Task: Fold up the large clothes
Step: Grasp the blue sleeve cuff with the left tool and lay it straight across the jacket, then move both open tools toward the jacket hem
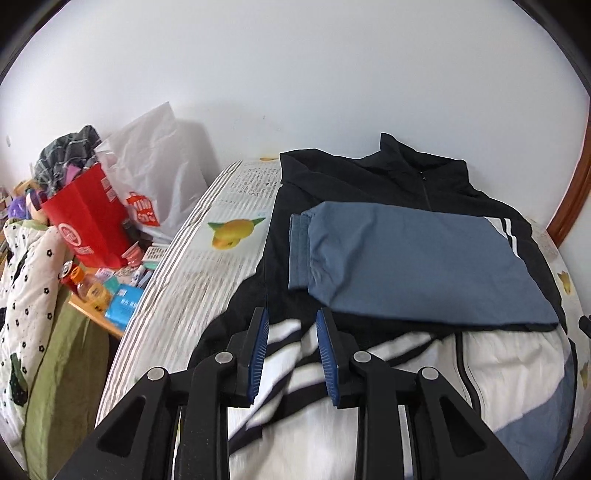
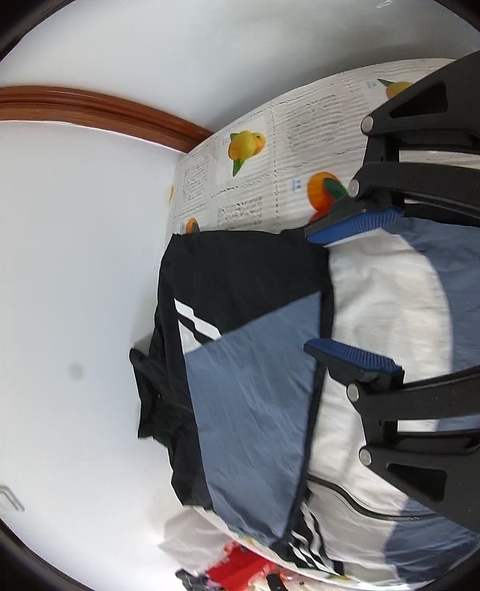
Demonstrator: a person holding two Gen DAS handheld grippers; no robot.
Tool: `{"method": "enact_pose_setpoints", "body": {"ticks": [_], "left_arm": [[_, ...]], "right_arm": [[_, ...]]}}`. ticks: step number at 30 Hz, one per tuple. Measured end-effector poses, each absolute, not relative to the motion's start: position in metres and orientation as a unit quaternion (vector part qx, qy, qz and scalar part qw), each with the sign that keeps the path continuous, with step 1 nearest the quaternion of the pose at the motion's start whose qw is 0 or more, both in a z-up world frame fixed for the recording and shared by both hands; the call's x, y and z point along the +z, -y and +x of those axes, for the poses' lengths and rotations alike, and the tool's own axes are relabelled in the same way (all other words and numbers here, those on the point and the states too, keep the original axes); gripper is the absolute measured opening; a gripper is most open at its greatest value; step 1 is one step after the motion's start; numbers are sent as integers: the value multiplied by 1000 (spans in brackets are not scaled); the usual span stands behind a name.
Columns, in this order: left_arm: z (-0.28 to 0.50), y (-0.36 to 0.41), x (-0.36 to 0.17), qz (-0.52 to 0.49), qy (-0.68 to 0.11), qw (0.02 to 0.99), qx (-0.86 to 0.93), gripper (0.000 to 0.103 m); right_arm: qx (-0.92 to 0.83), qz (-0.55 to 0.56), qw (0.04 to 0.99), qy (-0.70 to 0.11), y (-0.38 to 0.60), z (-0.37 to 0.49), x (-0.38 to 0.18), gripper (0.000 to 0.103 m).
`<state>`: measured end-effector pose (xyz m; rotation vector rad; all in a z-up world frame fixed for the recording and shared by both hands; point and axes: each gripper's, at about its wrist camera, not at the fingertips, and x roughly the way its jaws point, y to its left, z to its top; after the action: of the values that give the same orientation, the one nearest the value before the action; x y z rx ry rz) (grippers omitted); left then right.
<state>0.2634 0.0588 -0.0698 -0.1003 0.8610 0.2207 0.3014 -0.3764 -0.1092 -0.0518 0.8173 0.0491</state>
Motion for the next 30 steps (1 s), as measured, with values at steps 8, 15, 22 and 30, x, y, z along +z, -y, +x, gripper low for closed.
{"method": "enact_pose_setpoints", "body": {"ticks": [8,15,22,30], "left_arm": [[208,-53,-80,-63,-431,897,78,26],[184,-59,-83,-35,-426,903,45,29],[175,-63,-84,-3,-425,905,-1,33],[172,-65,-87,1,-436,899,-34,41]], "right_arm": [[40,-22,918,-394,381,242,-115,50],[11,-15,914,-404,375,199,-132,50],[-39,9,913,-406,362,160,-124,50],[-74,19,915,-397,352,140,-113,50]]}}
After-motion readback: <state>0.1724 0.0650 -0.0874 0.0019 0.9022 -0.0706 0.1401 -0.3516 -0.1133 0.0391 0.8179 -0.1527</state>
